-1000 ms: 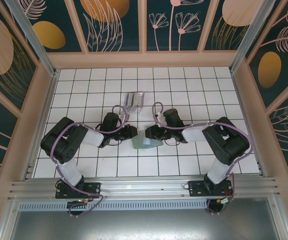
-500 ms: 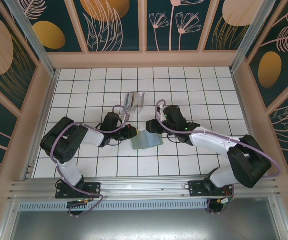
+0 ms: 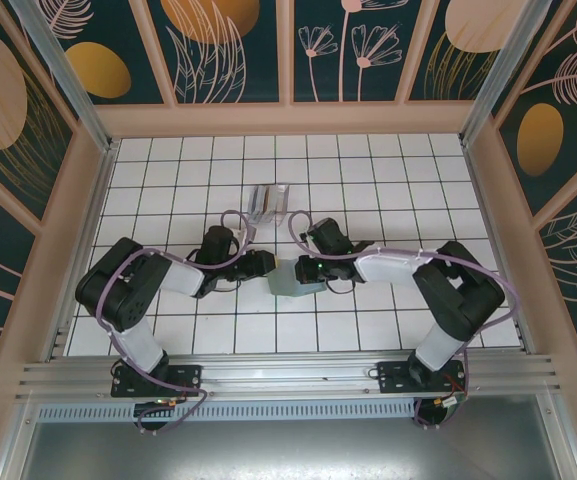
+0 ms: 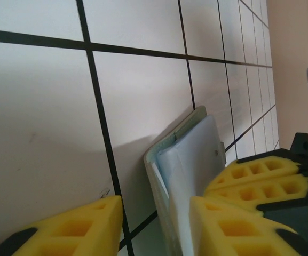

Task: Put the credit cards into the card holder
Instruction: Flip over the card slot in the card holder.

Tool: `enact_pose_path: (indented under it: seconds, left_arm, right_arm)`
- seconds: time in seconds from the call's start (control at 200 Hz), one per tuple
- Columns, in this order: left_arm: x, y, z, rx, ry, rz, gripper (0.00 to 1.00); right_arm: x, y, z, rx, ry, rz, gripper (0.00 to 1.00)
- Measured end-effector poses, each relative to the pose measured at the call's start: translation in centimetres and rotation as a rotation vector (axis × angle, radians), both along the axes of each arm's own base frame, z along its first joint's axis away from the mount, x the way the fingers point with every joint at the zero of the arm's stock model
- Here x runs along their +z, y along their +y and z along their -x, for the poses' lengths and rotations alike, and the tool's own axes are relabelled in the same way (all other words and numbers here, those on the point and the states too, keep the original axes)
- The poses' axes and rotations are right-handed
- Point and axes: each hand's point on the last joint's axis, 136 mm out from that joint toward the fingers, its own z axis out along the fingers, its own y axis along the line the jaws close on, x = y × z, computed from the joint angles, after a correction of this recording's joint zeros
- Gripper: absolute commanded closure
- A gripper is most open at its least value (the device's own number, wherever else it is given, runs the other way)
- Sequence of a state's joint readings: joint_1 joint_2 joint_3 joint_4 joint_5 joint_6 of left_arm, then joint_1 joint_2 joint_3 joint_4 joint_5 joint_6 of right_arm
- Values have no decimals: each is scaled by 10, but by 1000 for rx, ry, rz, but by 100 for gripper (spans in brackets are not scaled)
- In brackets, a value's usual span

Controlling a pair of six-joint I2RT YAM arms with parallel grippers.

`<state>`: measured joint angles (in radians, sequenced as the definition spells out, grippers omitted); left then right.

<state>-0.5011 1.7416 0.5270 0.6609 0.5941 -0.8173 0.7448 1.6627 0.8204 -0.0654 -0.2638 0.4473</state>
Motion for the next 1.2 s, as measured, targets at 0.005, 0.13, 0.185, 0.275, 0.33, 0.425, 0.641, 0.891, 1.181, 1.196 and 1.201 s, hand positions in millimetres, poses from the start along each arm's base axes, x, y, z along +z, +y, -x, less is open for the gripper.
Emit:
enact_pose_path:
  seconds: [0.005, 0.13, 0.185, 0.275, 0.33, 0.425, 0.641, 0.891, 1.181, 1.196, 1.201]
  left_arm:
    - [0, 0, 0, 1, 1, 1, 54]
    - [5, 5, 0, 14, -6, 8, 52]
    - [7, 9, -1, 25, -10, 10, 52]
    - [11, 17, -4, 47, -19, 16, 53]
    - [13, 22, -5, 61, -19, 21, 53]
    - [13, 29, -7, 78, -9, 29, 53]
    - [14, 37, -11, 97, -4, 36, 45]
    - [26, 66, -26, 206, -57, 16, 43]
    - [84, 104, -48, 382, -315, -115, 37]
    - [87, 106, -49, 390, -325, -118, 37]
    - [89, 106, -50, 394, -330, -119, 37]
  right_arm:
    - [0, 0, 0, 2, -1, 0, 86]
    - [0, 7, -4, 9, 10, 14, 74]
    - [0, 11, -5, 22, 10, 27, 71]
    - [-3, 14, -6, 25, 21, 76, 69]
    - [-5, 18, -9, 27, 22, 104, 68]
    - [-8, 23, -10, 31, 25, 138, 67]
    - [-5, 27, -9, 41, 6, 206, 59]
    - [7, 18, -19, 1, -63, 255, 54]
    - [95, -12, -75, -203, -279, 78, 53]
    - [98, -14, -78, -215, -283, 68, 53]
    - [99, -15, -79, -221, -285, 63, 53]
